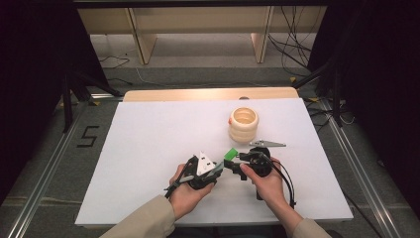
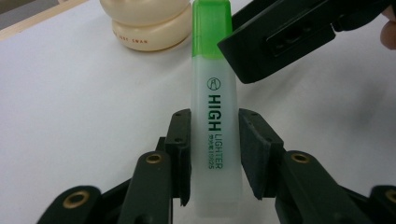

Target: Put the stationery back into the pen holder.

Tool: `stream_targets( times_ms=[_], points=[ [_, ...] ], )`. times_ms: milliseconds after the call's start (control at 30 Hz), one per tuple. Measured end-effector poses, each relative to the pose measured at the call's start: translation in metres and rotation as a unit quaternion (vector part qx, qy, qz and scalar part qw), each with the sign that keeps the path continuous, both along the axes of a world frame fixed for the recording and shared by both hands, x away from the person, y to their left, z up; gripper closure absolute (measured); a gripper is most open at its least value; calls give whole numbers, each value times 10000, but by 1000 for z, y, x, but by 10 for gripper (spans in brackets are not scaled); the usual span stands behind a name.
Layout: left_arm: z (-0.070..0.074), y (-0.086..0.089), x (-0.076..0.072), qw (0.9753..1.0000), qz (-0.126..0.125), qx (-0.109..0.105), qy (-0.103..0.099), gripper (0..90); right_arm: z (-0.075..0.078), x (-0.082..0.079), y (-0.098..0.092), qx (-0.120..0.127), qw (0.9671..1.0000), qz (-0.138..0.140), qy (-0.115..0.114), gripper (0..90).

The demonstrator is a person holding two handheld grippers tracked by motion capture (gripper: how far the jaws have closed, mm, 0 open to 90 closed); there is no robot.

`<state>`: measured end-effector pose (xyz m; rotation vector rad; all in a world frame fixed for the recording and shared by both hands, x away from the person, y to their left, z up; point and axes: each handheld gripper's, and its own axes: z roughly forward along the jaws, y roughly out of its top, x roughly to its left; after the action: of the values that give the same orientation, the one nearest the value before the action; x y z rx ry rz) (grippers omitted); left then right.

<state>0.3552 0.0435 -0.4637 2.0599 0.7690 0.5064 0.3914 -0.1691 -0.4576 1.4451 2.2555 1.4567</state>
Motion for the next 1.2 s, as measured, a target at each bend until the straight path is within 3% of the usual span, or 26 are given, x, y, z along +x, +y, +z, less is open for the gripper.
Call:
stream_targets(
  times_ms=[367, 733, 1067, 1200],
  points=[
    [0, -7, -2, 9999, 0, -108, -79, 664, -4, 1, 5, 163, 9998, 9, 147, 315],
    [-3, -9, -3, 9998, -16, -145, -146, 662, -3, 2, 4, 426, 9989, 2, 175, 503],
    [-6, -9, 1, 9996, 9, -159, -211, 657, 4, -1, 0, 769, 9968, 192, -118, 732],
    [-6, -10, 2, 9994, -43, -168, -303, 656, 6, -3, 0, 797, 9962, 250, -250, 744]
  ],
)
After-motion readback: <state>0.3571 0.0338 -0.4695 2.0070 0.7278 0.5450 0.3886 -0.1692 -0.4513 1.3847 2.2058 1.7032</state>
